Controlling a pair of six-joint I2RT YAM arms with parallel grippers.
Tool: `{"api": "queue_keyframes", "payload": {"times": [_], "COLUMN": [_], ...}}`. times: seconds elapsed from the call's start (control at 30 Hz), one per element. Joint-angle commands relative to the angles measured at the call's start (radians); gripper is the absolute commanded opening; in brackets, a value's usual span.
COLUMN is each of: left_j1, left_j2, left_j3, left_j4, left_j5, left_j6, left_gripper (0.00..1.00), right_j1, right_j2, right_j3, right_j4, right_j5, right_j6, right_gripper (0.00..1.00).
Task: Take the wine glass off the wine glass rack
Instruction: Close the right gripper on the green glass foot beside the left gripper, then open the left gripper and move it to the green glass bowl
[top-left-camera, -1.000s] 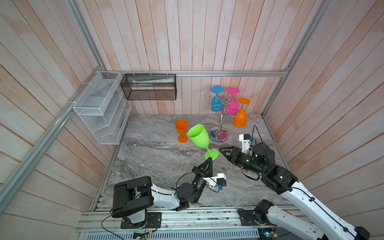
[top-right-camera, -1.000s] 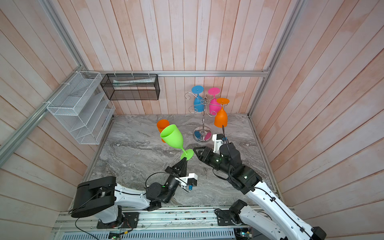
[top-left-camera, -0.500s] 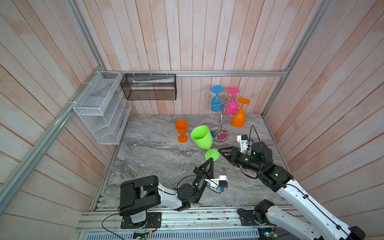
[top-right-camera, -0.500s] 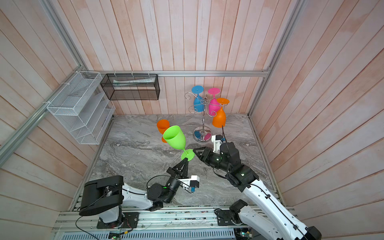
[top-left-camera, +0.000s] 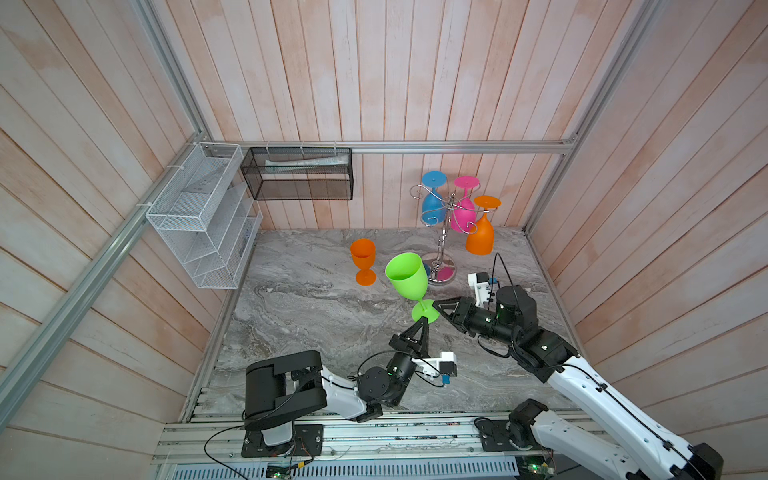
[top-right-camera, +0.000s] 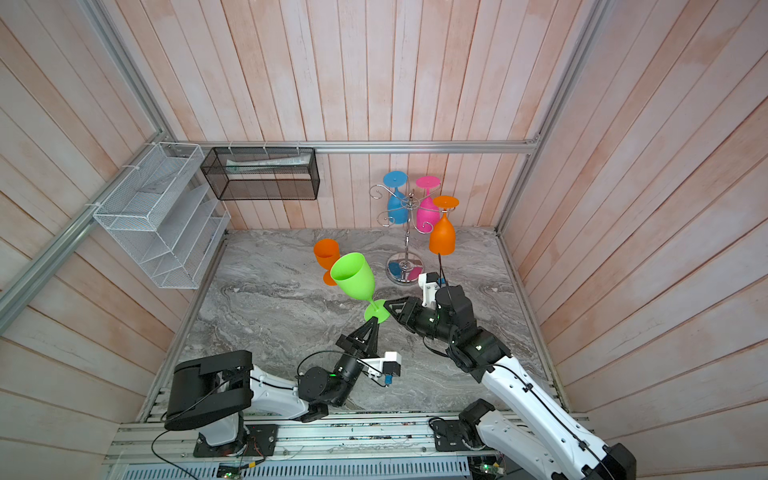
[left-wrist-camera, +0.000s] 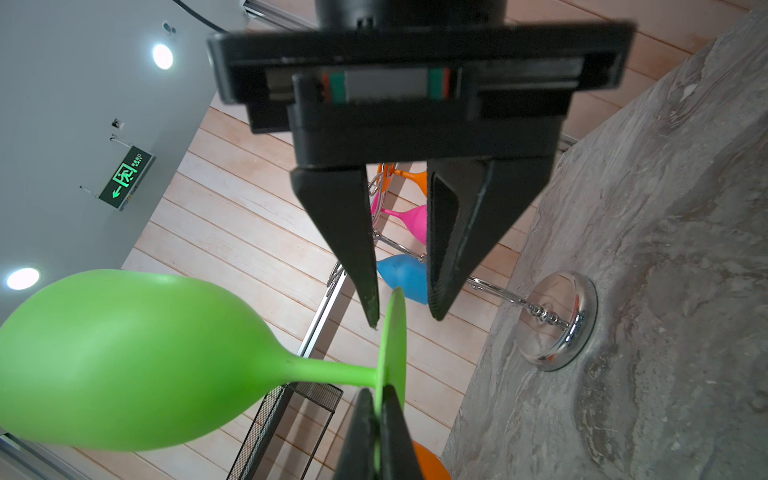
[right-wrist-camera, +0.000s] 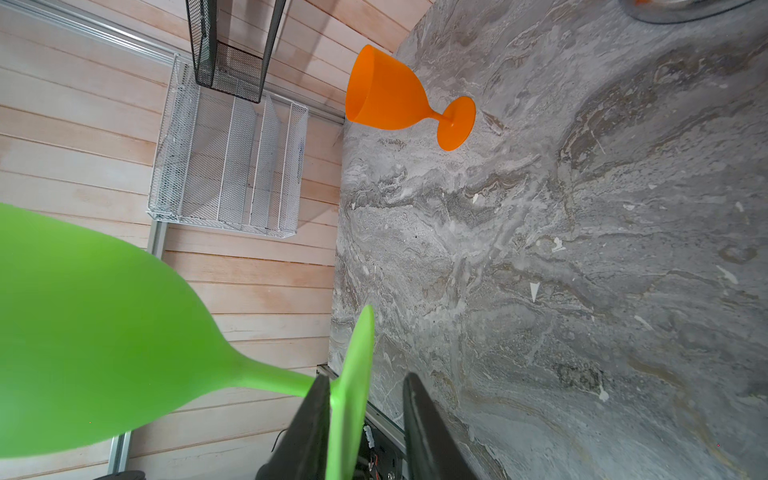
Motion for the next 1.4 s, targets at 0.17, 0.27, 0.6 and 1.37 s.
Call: {"api": "queue_keyframes", "payload": {"times": [0.17,0.27,0.6,1.37], "left_j1": [-0.004,-0.004,0.003,-0.024], "left_j2": [0.009,0.014,0.007,-0.158], "left_j3": [0.017,0.017,0.015,-0.041], "left_j4": [0.085,0.085,0.085,-0.092], "left_j5": [0.015,0.017,0.023,-0.106], "left_j6": [0.011,0.011,-0.017,-0.222], "left_gripper": [0.0,0.0,0.0,0.81], "right_j1": [-0.004,-0.004,-0.004,-0.083], "right_j2": [0.021,0.026,0.035,0.003], "right_j3": [-0.024,-0.029,-0.038,-0.108], "right_j4": [0.048,0.055,0.085,0.221], "right_j5": [-0.021,-0.024,-0.042,-0.01], "right_j6": [0.0,0.001,0.006,0.042], "right_gripper": [0.23,0.2,0.0,0.0]}}
